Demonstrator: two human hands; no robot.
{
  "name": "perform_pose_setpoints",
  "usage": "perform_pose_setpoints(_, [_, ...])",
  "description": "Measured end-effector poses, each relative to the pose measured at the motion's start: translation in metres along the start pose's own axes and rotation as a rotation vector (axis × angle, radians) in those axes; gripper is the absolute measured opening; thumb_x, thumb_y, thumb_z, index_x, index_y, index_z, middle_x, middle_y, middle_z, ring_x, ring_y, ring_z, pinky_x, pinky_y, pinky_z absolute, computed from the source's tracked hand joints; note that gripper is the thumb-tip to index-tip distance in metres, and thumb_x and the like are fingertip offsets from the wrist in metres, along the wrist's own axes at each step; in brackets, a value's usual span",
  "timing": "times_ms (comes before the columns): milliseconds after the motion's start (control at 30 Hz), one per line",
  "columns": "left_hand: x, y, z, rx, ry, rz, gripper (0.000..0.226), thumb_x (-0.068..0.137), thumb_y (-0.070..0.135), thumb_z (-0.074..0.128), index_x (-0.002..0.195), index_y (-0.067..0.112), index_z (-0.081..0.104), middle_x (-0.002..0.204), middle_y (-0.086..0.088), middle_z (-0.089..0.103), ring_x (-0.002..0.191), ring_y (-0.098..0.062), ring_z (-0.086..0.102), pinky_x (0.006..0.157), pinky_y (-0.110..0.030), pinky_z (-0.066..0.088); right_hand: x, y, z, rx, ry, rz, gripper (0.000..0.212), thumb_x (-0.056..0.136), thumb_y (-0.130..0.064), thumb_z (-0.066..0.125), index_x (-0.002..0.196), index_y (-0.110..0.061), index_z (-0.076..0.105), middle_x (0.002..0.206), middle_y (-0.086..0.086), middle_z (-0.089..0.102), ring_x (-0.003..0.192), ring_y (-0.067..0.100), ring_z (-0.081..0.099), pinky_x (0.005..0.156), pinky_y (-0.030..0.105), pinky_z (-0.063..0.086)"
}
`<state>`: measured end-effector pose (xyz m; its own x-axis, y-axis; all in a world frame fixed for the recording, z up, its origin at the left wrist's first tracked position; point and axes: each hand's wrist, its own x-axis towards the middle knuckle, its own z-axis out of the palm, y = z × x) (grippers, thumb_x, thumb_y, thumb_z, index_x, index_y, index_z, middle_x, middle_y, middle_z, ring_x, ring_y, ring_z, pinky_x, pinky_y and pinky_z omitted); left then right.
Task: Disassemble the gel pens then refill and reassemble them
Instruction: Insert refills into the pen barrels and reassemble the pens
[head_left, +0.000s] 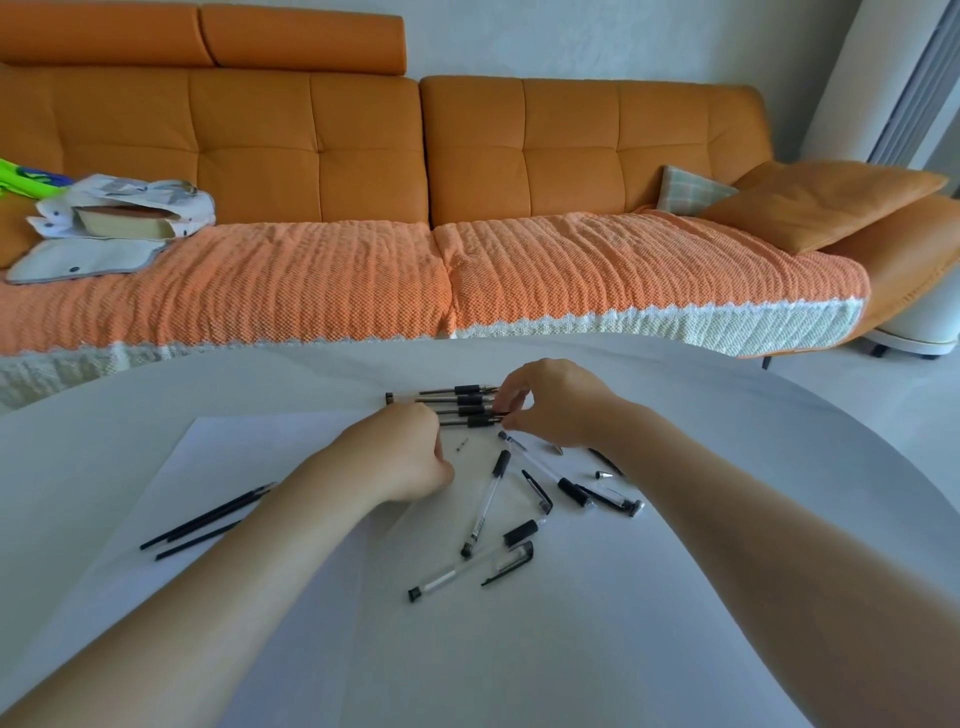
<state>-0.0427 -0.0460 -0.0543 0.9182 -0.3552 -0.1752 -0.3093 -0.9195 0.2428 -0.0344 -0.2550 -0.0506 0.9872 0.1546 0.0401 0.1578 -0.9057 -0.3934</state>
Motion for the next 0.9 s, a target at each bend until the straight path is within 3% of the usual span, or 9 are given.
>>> perform_pose_setpoints(133, [-0.012, 0.005, -0.011, -0.178, 0.062, -0.014, 0.022, 0.079, 0.030, 0.063, 0.065, 0.014, 0.056, 0.064, -0.005, 0.048, 0.055, -0.019, 0.041, 0.054, -0.030, 0.034, -0.012, -0.005, -0.013, 0.073, 0.049, -0.002, 0.009, 0.090, -0.030, 0.067, 0.095, -0.034, 0.073, 0.096, -0.015, 0.070, 0.077, 0.002, 0.061, 0.067, 0.021, 0.049])
perform_pose_setpoints(233, [-0.018, 0.022, -0.029, -0.515, 0.246, 0.014, 0.024, 0.079, 0.028, 0.064, 0.062, 0.012, 0.067, 0.053, 0.000, 0.061, 0.048, -0.014, 0.051, 0.053, -0.024, 0.042, -0.028, -0.017, -0.029, 0.333, 0.038, 0.051, 0.012, 0.090, -0.033, 0.067, 0.088, -0.027, 0.076, 0.072, -0.012, 0.071, 0.054, 0.008, 0.056, 0.051, 0.021, 0.045])
perform_pose_setpoints(367, [-0.018, 0.061, -0.034, -0.829, 0.359, 0.038, 0.022, 0.079, 0.019, 0.062, 0.064, 0.005, 0.068, 0.052, -0.003, 0.061, 0.047, -0.014, 0.055, 0.049, -0.023, 0.045, -0.055, -0.025, -0.050, 0.675, -0.189, 0.067, 0.016, 0.091, -0.022, 0.063, 0.092, -0.014, 0.077, 0.089, 0.001, 0.077, 0.064, 0.012, 0.059, 0.050, 0.023, 0.038])
perform_pose_setpoints(467, [-0.011, 0.082, -0.024, -0.918, 0.327, 0.043, 0.020, 0.080, 0.018, 0.062, 0.072, 0.002, 0.072, 0.064, -0.012, 0.070, 0.052, -0.020, 0.062, 0.054, -0.032, 0.056, -0.067, -0.014, -0.056, 0.675, -0.154, 0.135, 0.010, 0.086, -0.019, 0.071, 0.090, -0.014, 0.078, 0.088, 0.005, 0.077, 0.062, 0.013, 0.059, 0.054, 0.025, 0.041])
perform_pose_setpoints(533, [-0.007, 0.092, -0.017, -0.965, 0.270, 0.048, 0.017, 0.084, 0.017, 0.063, 0.077, 0.005, 0.073, 0.066, -0.008, 0.072, 0.054, -0.018, 0.065, 0.053, -0.030, 0.057, -0.072, -0.003, -0.056, 0.652, -0.122, 0.206, 0.010, 0.084, -0.022, 0.075, 0.089, -0.013, 0.078, 0.083, 0.003, 0.077, 0.057, 0.011, 0.055, 0.053, 0.024, 0.042])
perform_pose_setpoints(600, [-0.004, 0.096, -0.009, -0.908, 0.255, 0.091, 0.015, 0.089, 0.021, 0.062, 0.082, 0.012, 0.072, 0.072, -0.002, 0.072, 0.058, -0.016, 0.066, 0.055, -0.030, 0.057, -0.073, 0.008, -0.054, 0.611, -0.095, 0.266, 0.010, 0.084, -0.021, 0.075, 0.087, -0.012, 0.078, 0.077, 0.001, 0.076, 0.053, 0.012, 0.050, 0.049, 0.022, 0.041])
perform_pose_setpoints(700, [0.002, 0.089, 0.004, -0.481, 0.281, 0.195, 0.010, 0.092, 0.029, 0.060, 0.090, 0.030, 0.070, 0.090, 0.011, 0.068, 0.078, -0.009, 0.065, 0.072, -0.031, 0.055, -0.069, 0.021, -0.049, 0.304, -0.019, 0.293, 0.010, 0.085, -0.021, 0.072, 0.084, -0.013, 0.078, 0.069, -0.004, 0.072, 0.052, 0.010, 0.051, 0.048, 0.020, 0.042])
perform_pose_setpoints(800, [0.002, 0.080, 0.012, -0.135, 0.174, 0.292, 0.022, 0.093, 0.024, 0.057, 0.093, 0.042, 0.068, 0.104, 0.016, 0.057, 0.093, -0.009, 0.059, 0.081, -0.034, 0.052, -0.068, 0.026, -0.042, 0.046, -0.029, 0.265, 0.014, 0.082, -0.027, 0.073, 0.091, -0.017, 0.078, 0.087, -0.004, 0.071, 0.074, 0.011, 0.061, 0.057, 0.020, 0.045])
perform_pose_setpoints(900, [0.002, 0.077, 0.014, -0.064, 0.094, 0.344, 0.024, 0.093, 0.024, 0.058, 0.088, 0.046, 0.066, 0.110, 0.021, 0.057, 0.096, -0.006, 0.059, 0.082, -0.034, 0.051, -0.068, 0.027, -0.037, -0.025, -0.060, 0.268, 0.019, 0.080, -0.030, 0.078, 0.094, -0.017, 0.077, 0.093, -0.001, 0.072, 0.083, 0.016, 0.066, 0.061, 0.023, 0.049])
